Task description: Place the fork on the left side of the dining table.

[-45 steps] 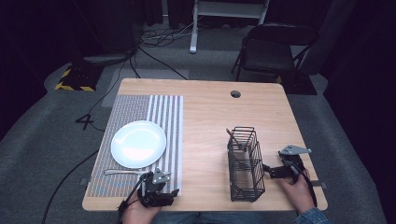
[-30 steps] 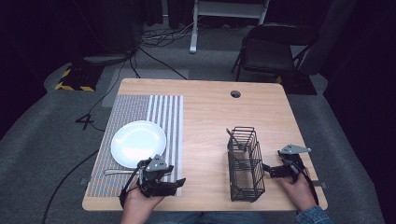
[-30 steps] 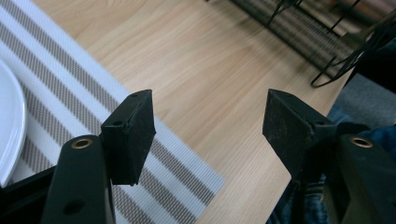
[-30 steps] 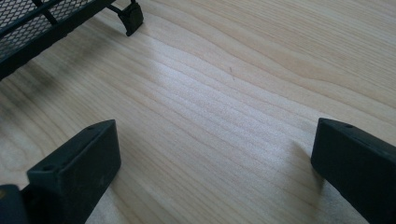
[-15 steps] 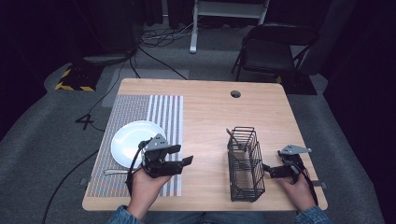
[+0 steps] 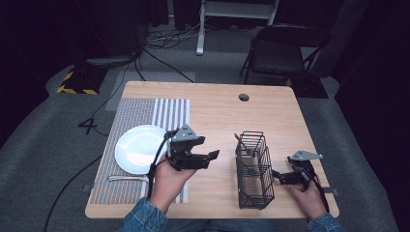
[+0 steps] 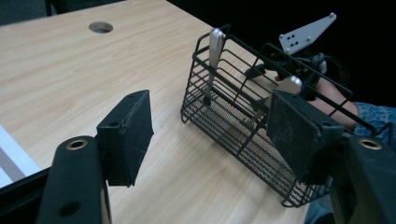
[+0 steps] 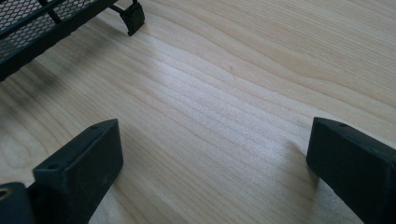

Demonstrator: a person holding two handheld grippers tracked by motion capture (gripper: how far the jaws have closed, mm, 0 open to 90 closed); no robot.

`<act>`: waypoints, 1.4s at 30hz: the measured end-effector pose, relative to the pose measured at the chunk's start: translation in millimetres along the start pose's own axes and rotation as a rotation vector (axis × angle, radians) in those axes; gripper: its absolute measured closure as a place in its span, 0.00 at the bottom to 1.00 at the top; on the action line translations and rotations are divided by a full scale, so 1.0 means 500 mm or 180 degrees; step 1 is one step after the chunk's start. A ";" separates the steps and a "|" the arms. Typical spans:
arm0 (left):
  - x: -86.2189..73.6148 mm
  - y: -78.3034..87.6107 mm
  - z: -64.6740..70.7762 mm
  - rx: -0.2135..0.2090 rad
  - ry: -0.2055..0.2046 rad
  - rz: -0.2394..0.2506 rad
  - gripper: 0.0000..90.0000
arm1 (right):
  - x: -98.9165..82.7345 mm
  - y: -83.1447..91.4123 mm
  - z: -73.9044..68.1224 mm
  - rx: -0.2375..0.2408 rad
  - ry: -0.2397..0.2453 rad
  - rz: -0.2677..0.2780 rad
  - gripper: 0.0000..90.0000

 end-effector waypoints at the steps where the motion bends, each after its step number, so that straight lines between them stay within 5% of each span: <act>1: 0.010 -0.010 -0.001 0.0025 -0.0007 -0.0016 0.34 | 0.000 0.000 0.000 0.0000 0.0001 0.0000 0.04; 24: 0.036 -0.139 -0.012 0.0036 -0.0015 0.0047 0.40 | 0.000 0.001 0.000 0.0008 0.0006 0.0000 0.04; 33: 0.038 -0.162 -0.026 0.0015 0.0161 0.0179 0.56 | -0.001 0.002 0.000 0.0015 0.0021 0.0010 0.06; 38: 0.034 -0.174 -0.026 0.0006 0.0108 0.0114 0.67 | -0.001 0.002 0.000 0.0025 0.0028 0.0021 0.06; 42: 0.037 -0.177 -0.029 -0.0056 0.0191 0.0144 0.76 | -0.001 0.003 -0.001 0.0029 0.0026 0.0017 0.07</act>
Point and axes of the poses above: each handheld gripper's, and its own axes: y roughly backward along the jaws, x roughly out of its top, z roughly to its right, the point moved 3 cm from there along -y, roughly forward along the jaws, and after that the axes turned 11 degrees about -x, right-handed, at the moved point
